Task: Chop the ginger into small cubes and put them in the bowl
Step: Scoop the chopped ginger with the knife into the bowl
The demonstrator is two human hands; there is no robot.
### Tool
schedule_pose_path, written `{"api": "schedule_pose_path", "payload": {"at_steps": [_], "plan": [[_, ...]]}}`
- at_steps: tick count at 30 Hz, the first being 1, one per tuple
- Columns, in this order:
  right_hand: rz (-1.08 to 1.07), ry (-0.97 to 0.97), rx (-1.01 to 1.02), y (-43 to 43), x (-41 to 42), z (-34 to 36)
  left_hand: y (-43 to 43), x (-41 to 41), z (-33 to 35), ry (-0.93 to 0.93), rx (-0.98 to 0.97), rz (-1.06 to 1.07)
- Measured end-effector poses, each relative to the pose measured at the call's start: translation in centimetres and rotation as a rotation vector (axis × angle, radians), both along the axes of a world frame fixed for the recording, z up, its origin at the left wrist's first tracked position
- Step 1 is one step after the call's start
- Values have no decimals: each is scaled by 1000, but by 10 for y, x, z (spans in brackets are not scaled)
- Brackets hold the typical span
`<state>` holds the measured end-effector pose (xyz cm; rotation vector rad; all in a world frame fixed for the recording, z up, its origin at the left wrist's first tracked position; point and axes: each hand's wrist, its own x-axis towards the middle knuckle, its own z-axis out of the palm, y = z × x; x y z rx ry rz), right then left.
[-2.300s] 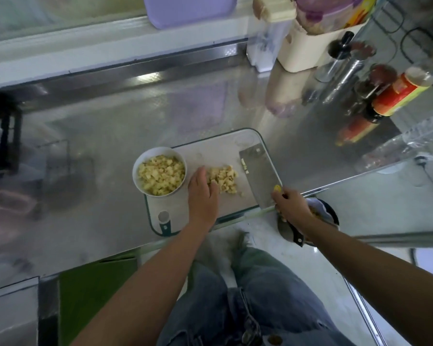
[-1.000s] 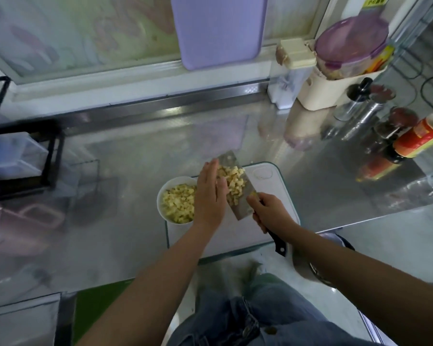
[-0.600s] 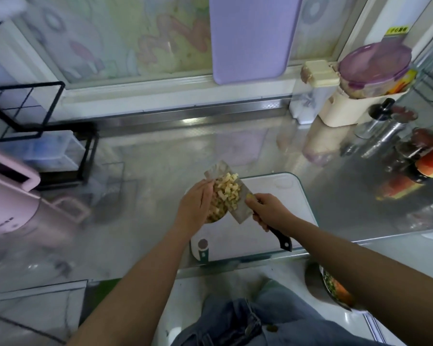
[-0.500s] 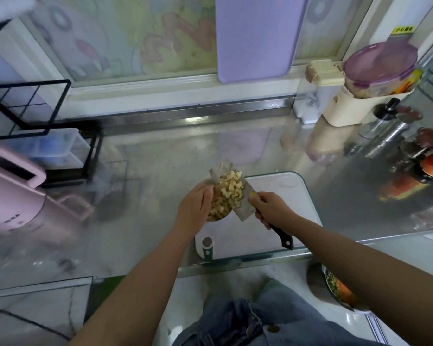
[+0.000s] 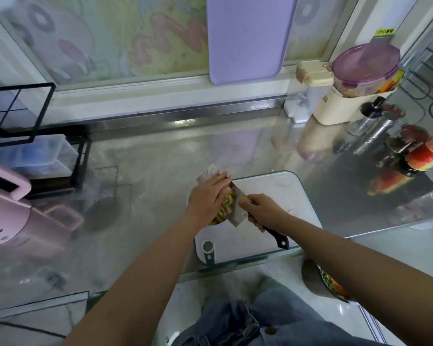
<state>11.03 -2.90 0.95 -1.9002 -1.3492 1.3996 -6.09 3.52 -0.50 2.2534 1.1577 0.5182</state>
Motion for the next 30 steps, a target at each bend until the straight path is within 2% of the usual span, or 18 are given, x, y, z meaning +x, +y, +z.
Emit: {"api": "schedule_pose_path", "payload": {"at_steps": [6,14,18,20,26,28,30], "plan": [[-57,5,20,6,5,-2,-4,-24,-10,35,57,27],[-44,6,11,6,3,-3,0,-21,-9,43,170,205],[-69,45,12,4,4,0,2,-17,-11,85,-9,164],[-87,47,17,3,5,-1,-3,-22,-16,95,-33,142],[-93,27,21,0,-2,-3,-15,-29,-11,61,127,141],[-69,27,26,1,-8,-1,-15,-21,-2,40,154,63],[-47,33,28,3,-14,1,-15,-13,4,102,201,-74]]}}
